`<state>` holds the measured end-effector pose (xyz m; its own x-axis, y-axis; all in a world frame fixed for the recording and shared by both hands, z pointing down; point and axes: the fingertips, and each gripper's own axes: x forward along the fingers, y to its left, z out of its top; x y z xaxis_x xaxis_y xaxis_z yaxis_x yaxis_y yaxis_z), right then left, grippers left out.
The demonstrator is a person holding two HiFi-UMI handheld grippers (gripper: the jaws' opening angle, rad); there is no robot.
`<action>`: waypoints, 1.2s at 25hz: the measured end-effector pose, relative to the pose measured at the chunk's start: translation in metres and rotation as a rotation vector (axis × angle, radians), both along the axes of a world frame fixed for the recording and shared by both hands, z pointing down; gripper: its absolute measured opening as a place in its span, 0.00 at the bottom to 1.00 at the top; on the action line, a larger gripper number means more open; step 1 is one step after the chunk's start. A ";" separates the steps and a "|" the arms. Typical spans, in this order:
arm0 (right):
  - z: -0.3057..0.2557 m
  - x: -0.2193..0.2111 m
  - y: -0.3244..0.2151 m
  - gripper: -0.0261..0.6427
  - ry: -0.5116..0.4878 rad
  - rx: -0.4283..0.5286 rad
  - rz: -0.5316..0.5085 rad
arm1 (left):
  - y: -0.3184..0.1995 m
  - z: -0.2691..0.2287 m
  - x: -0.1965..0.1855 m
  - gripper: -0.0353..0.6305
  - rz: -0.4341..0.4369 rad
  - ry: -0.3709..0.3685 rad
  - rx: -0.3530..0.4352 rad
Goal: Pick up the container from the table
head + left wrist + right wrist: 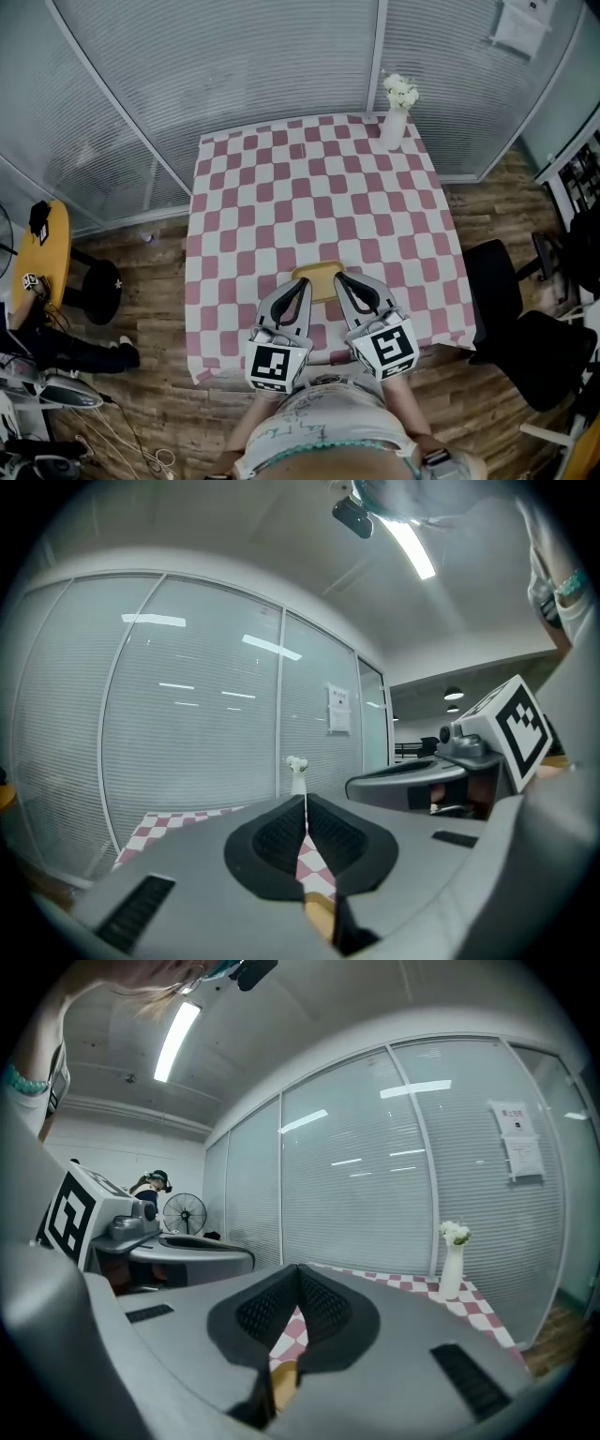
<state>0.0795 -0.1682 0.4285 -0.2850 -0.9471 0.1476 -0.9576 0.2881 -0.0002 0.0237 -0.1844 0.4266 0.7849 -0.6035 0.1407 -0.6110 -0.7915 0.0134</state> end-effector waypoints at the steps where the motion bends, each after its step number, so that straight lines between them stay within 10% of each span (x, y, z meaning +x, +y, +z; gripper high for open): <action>1: 0.000 -0.002 -0.002 0.03 0.001 -0.003 0.010 | -0.002 0.001 -0.003 0.08 0.009 0.001 -0.005; 30: 0.004 -0.021 -0.025 0.03 0.043 0.006 0.015 | -0.015 0.007 -0.010 0.08 0.074 0.039 -0.039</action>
<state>0.0584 -0.1929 0.4322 -0.2646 -0.9520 0.1538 -0.9608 0.2739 0.0422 0.0139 -0.1993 0.4335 0.8327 -0.5379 0.1314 -0.5489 -0.8331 0.0682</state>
